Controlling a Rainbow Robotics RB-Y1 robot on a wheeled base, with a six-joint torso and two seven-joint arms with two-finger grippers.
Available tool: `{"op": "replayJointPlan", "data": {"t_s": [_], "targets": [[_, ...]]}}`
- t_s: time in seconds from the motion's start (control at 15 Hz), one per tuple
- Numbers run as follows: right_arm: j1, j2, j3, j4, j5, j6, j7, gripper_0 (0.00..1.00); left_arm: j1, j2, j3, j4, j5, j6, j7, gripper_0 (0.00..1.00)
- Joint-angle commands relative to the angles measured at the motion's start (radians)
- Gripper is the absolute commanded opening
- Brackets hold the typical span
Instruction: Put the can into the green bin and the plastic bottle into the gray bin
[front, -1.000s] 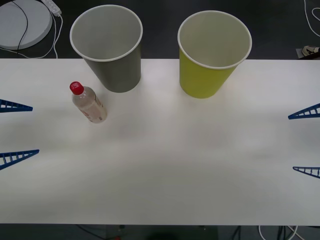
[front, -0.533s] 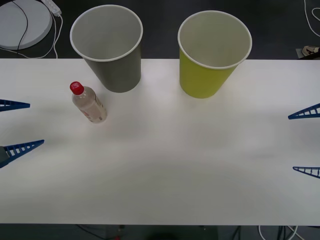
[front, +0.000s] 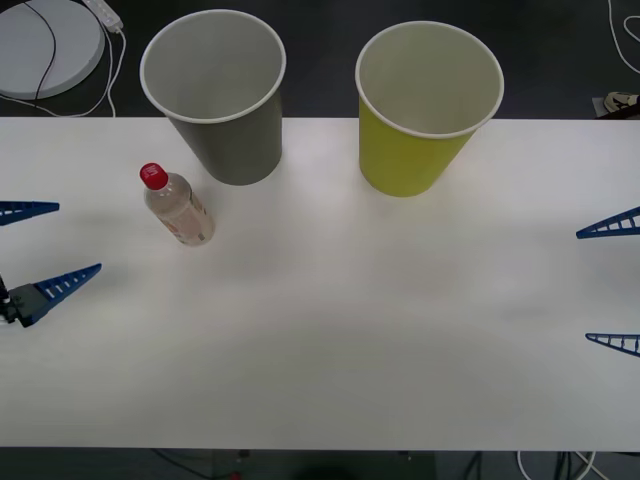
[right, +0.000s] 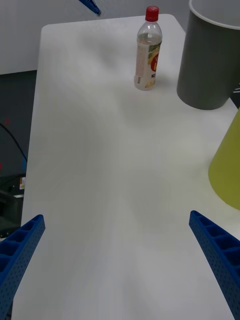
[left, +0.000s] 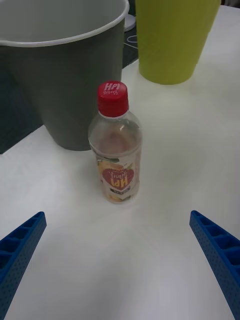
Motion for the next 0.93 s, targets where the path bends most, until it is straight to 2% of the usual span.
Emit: {"op": "replayJointPlan", "data": {"t_s": [0.07, 0.47, 0.93], "targets": [[0.0, 0.0, 0.0, 0.0, 0.0, 0.0, 0.0, 1.0, -0.035, -0.017, -0.067, 0.001, 0.0, 0.077, -0.002, 1.0], [0.0, 0.0, 0.0, 0.0, 0.0, 0.0, 0.0, 1.0, -0.099, -0.076, -0.197, 0.001, -0.006, 0.212, -0.022, 1.0], [0.0, 0.0, 0.0, 0.0, 0.0, 0.0, 0.0, 1.0, -0.148, -0.158, -0.28, 0.004, -0.113, 0.353, 0.001, 1.0]]}}
